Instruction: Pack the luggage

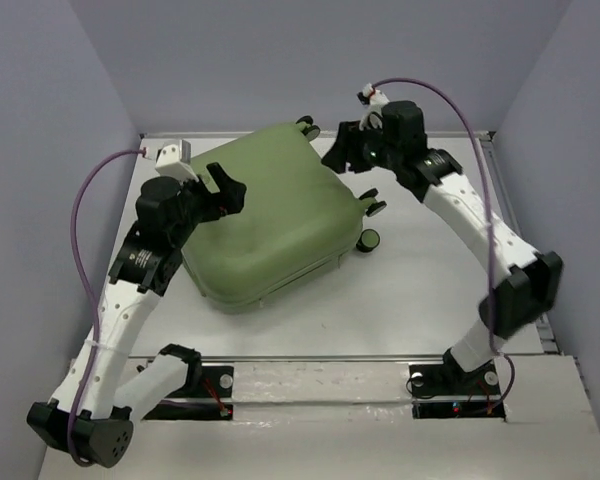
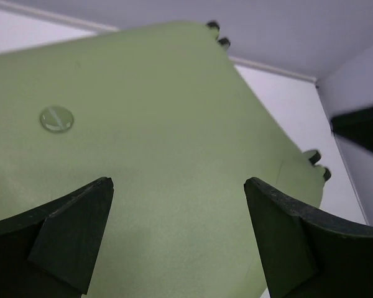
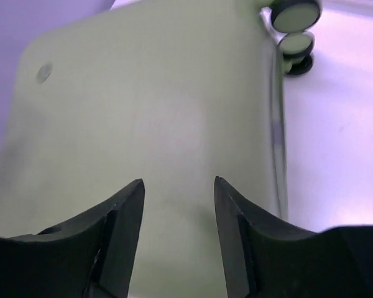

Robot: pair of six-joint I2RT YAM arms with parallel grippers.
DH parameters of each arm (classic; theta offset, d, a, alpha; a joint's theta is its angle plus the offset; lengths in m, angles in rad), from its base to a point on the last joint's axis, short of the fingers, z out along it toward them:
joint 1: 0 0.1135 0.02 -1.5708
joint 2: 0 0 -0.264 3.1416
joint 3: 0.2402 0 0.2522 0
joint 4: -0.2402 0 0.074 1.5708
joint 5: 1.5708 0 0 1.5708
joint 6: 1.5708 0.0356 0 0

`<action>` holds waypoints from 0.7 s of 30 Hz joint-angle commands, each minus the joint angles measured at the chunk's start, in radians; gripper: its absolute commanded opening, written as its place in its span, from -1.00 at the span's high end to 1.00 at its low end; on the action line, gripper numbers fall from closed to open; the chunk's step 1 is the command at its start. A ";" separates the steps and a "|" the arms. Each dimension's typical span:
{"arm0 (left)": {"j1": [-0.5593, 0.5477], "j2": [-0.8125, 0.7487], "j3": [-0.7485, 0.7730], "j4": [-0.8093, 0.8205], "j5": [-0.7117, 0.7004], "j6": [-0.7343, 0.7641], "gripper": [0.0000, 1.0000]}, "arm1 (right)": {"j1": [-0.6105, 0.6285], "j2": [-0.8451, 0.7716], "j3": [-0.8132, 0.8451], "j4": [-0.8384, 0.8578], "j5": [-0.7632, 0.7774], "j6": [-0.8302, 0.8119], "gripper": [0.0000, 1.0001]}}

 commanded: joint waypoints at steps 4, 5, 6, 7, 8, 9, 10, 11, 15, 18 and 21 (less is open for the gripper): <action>0.209 0.108 0.200 0.021 0.071 0.041 -0.98 | 0.180 -0.515 -0.614 0.250 -0.015 0.042 0.86; 0.244 0.125 0.212 0.030 0.075 0.029 -0.98 | 0.200 -0.545 -0.663 0.255 -0.018 0.045 0.86; 0.277 0.163 0.223 0.033 0.107 0.026 -0.98 | 0.217 -0.581 -0.736 0.254 -0.001 0.051 0.86; 0.300 0.182 0.235 0.030 0.097 0.023 -0.98 | 0.230 -0.592 -0.769 0.254 0.008 0.066 0.86; 0.346 0.199 0.255 0.013 0.080 0.017 -0.98 | 0.240 -0.598 -0.797 0.254 0.008 0.070 0.86; 0.367 0.216 0.254 0.015 0.106 0.000 -0.98 | 0.240 -0.606 -0.850 0.251 0.004 0.073 0.86; 0.384 0.213 0.242 0.027 0.117 -0.006 -0.98 | 0.240 -0.612 -0.878 0.252 0.017 0.079 0.86; 0.398 0.204 0.197 0.041 0.111 -0.012 -0.98 | 0.240 -0.620 -0.901 0.252 0.040 0.082 0.86; 0.508 0.176 0.078 0.140 0.051 -0.081 -0.98 | 0.240 -0.608 -0.950 0.275 0.126 0.074 0.86; 0.590 0.272 0.076 0.186 0.078 -0.127 -0.98 | 0.240 -0.542 -0.921 0.309 0.070 0.062 0.86; 0.630 0.457 0.189 0.177 0.169 -0.140 -0.98 | 0.240 -0.531 -0.953 0.394 0.036 0.074 0.86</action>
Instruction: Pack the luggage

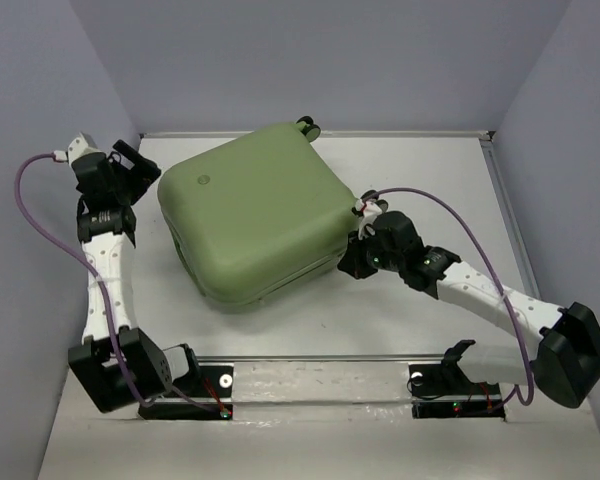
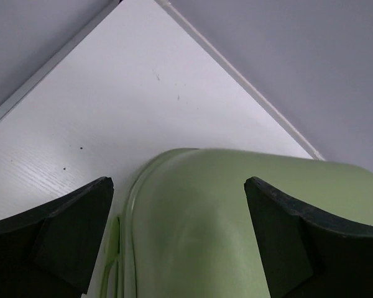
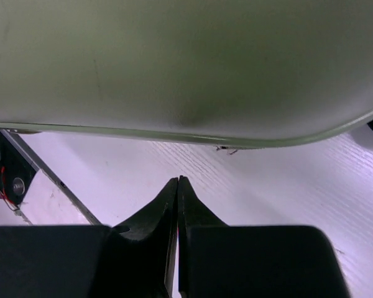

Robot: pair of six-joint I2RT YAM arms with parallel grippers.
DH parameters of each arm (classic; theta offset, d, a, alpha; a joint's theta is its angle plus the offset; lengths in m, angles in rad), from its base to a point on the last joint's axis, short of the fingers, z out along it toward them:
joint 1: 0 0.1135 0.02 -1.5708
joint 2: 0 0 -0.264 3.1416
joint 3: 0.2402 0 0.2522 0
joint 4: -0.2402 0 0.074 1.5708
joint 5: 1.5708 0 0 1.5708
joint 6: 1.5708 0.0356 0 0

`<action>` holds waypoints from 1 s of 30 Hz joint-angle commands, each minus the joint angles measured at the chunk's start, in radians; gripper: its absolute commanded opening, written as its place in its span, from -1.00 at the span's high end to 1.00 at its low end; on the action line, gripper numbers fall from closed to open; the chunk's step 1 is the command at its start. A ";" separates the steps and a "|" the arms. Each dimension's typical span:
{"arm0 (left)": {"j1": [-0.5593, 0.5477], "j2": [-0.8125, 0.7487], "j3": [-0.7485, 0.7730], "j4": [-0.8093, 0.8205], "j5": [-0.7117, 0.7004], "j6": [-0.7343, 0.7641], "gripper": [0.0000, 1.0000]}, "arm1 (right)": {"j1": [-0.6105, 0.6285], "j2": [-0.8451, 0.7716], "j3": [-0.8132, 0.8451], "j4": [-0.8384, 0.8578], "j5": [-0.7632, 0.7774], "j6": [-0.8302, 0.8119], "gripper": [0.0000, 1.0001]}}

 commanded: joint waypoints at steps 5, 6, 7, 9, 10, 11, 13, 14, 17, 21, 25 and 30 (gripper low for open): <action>0.037 0.506 0.453 -0.050 0.200 -0.006 -0.98 | 0.000 0.051 0.032 0.197 -0.029 0.007 0.86; 0.029 0.589 0.489 -0.077 0.221 0.017 -0.98 | 0.000 0.076 0.059 0.197 -0.001 0.002 0.86; 0.017 0.611 0.494 -0.086 0.240 0.028 -0.98 | 0.000 0.087 0.075 0.197 0.013 -0.004 0.86; -0.029 0.634 0.467 -0.072 0.226 0.051 -0.98 | -0.037 0.126 0.122 0.197 0.005 -0.006 0.86; -0.043 0.628 0.401 -0.051 0.223 0.051 -0.98 | -0.049 0.140 0.138 0.197 -0.001 -0.009 0.86; -0.067 0.613 0.369 -0.016 0.226 0.050 -0.98 | -0.082 0.152 0.155 0.197 -0.007 -0.009 0.86; -0.084 0.594 0.280 0.006 0.238 0.038 -0.97 | -0.124 0.189 0.205 0.229 -0.044 -0.006 0.86; -0.092 0.581 0.251 0.016 0.246 0.039 -0.97 | -0.145 0.203 0.221 0.232 -0.061 -0.006 0.86; -0.106 0.504 0.119 0.059 0.246 0.036 -0.97 | -0.231 0.266 0.318 0.240 -0.111 -0.004 0.86; -0.109 0.377 -0.026 0.136 0.269 0.019 -0.97 | -0.304 0.344 0.464 0.156 -0.170 -0.004 0.86; -0.106 0.254 -0.046 0.139 0.245 -0.002 -0.98 | -0.313 0.314 0.515 0.025 -0.125 -0.097 0.70; -0.095 0.058 0.126 0.052 0.101 0.011 -0.98 | -0.313 0.057 0.295 -0.038 -0.144 -0.087 0.06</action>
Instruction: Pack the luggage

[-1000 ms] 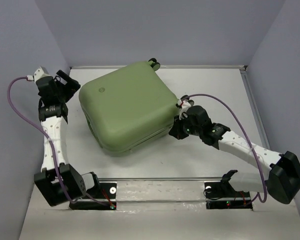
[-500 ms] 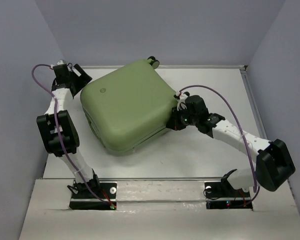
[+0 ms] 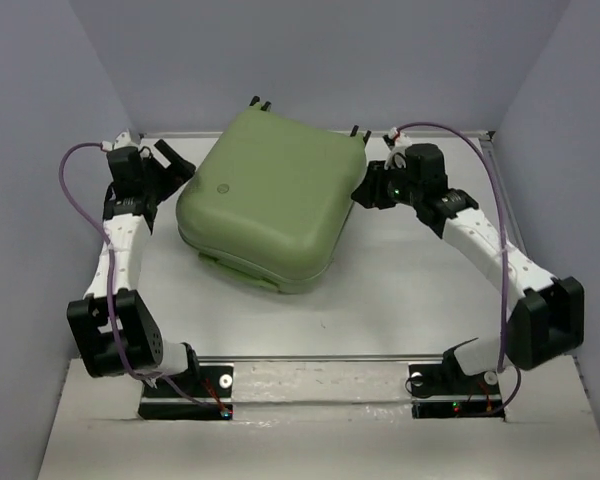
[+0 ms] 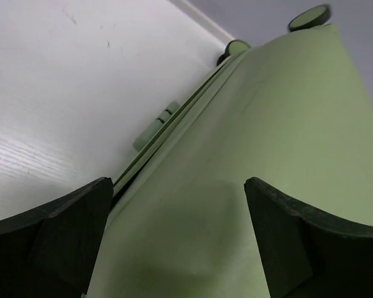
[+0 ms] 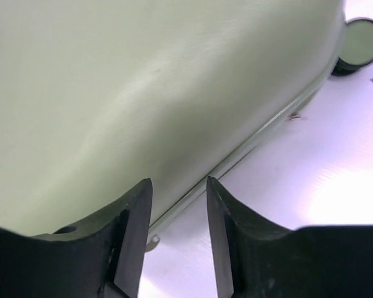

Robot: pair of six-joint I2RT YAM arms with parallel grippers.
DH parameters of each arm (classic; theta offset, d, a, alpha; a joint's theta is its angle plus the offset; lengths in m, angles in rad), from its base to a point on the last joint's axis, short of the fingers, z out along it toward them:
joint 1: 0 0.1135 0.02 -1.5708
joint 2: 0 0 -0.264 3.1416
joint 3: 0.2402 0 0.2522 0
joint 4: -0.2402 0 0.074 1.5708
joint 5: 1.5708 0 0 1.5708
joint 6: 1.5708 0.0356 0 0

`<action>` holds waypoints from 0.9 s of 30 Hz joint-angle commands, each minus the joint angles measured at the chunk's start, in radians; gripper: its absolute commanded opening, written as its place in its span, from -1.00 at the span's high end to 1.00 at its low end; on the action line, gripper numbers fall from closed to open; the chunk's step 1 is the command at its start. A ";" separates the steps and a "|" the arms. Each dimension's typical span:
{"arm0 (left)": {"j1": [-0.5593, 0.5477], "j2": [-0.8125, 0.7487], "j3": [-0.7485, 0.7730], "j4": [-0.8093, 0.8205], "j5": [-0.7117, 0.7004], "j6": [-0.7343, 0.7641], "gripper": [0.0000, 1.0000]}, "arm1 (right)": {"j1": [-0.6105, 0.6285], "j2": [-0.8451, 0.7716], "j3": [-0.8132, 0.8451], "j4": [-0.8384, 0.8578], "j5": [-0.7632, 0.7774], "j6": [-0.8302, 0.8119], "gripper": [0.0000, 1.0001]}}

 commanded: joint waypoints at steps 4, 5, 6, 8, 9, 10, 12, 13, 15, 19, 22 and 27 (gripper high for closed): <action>-0.087 -0.343 0.168 -0.115 -0.157 0.070 -0.98 | 0.034 -0.427 -0.427 0.168 -0.124 0.070 0.43; -0.125 -0.430 0.108 -0.115 -0.174 0.080 -0.98 | 0.034 -0.453 -0.480 0.202 -0.143 0.086 0.83; -0.182 -0.476 0.067 -0.117 -0.181 0.080 -0.98 | 0.034 -0.470 -0.526 0.263 -0.173 0.098 0.86; -0.248 -0.615 -0.091 -0.125 -0.155 0.059 -0.89 | 0.043 -0.487 -0.628 0.345 -0.206 0.106 0.86; -0.270 -0.666 -0.149 -0.126 -0.117 0.045 -0.84 | 0.043 -0.484 -0.649 0.389 -0.232 0.111 0.86; -0.288 -0.712 -0.212 -0.129 -0.088 0.031 -0.75 | 0.043 -0.480 -0.666 0.420 -0.244 0.112 0.86; -0.334 -0.832 -0.361 -0.178 -0.034 -0.007 0.09 | 0.065 -0.455 -0.705 0.493 -0.259 0.109 0.86; -0.345 -0.869 -0.409 -0.190 -0.007 -0.027 0.09 | 0.065 -0.442 -0.711 0.517 -0.266 0.105 0.86; -0.365 -0.968 -0.526 -0.197 0.079 -0.102 0.65 | 0.098 -0.393 -0.725 0.590 -0.269 0.068 0.55; -0.391 -1.060 -0.650 -0.191 0.128 -0.204 0.70 | 0.117 -0.302 -0.766 0.762 -0.230 0.011 0.09; -0.405 -1.080 -0.698 -0.155 0.154 -0.242 0.44 | 0.126 -0.213 -0.772 0.920 -0.284 -0.004 -0.04; -0.420 -1.018 -0.704 -0.125 0.190 -0.228 0.26 | 0.126 -0.080 -0.714 0.949 -0.319 -0.081 -0.10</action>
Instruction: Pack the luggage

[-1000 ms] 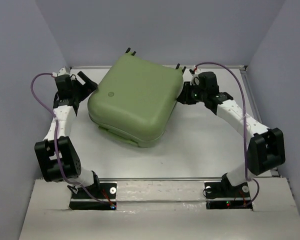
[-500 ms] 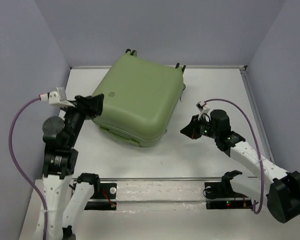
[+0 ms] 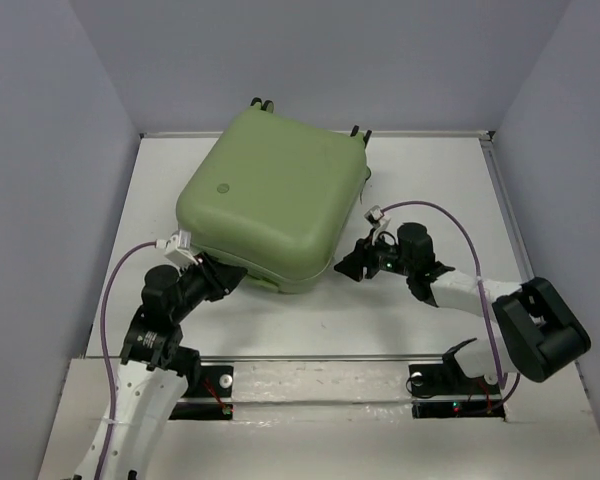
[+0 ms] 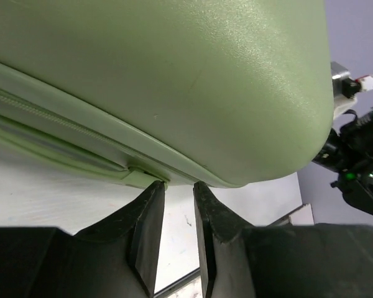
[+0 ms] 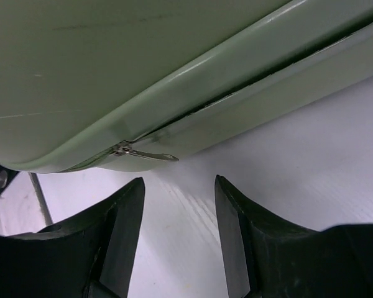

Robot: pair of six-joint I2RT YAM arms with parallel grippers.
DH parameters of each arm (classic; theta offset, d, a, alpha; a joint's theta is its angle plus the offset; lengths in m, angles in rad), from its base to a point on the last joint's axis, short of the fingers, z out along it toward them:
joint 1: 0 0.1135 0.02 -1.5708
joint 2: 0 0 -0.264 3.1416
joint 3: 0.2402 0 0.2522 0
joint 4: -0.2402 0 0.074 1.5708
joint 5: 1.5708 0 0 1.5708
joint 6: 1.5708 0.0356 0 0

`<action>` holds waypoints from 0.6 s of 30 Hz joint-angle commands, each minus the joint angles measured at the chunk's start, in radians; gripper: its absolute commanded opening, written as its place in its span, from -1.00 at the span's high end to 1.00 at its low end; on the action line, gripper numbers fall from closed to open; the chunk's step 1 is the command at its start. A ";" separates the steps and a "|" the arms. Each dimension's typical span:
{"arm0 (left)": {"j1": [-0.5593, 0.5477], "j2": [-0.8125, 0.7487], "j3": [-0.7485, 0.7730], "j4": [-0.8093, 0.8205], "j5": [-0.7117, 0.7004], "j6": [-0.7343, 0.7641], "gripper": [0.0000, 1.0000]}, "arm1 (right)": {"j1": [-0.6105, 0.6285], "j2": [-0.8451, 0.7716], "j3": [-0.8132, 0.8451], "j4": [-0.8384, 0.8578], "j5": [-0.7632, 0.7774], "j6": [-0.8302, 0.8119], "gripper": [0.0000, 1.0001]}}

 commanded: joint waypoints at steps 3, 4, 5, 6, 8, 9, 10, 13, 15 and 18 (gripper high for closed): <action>-0.057 0.065 -0.007 0.125 0.072 -0.027 0.22 | 0.011 0.087 0.035 0.206 -0.082 -0.104 -0.10; -0.073 0.079 -0.017 0.140 0.064 -0.029 0.21 | 0.011 0.099 0.035 0.211 -0.093 -0.106 -0.10; -0.091 0.094 -0.022 0.163 0.055 -0.030 0.21 | 0.011 0.104 0.036 0.214 -0.096 -0.107 -0.10; -0.111 0.123 -0.026 0.173 0.018 -0.030 0.21 | 0.011 0.107 0.039 0.224 -0.095 -0.112 -0.09; -0.181 0.145 -0.031 0.182 -0.034 -0.032 0.20 | 0.011 0.115 0.041 0.243 -0.103 -0.113 -0.08; -0.207 0.154 -0.030 0.182 -0.063 -0.033 0.20 | 0.011 0.124 0.050 0.254 -0.115 -0.110 -0.04; -0.252 0.156 -0.031 0.182 -0.117 -0.037 0.17 | 0.020 0.127 0.055 0.260 -0.132 -0.104 -0.03; -0.316 0.164 -0.039 0.176 -0.204 -0.058 0.07 | 0.020 0.135 0.062 0.292 -0.158 -0.100 -0.02; -0.379 0.189 -0.046 0.197 -0.232 -0.072 0.00 | 0.029 0.139 0.061 0.320 -0.162 -0.095 0.04; -0.473 0.257 -0.030 0.243 -0.280 -0.087 -0.10 | 0.029 0.162 0.064 0.395 -0.193 -0.070 0.19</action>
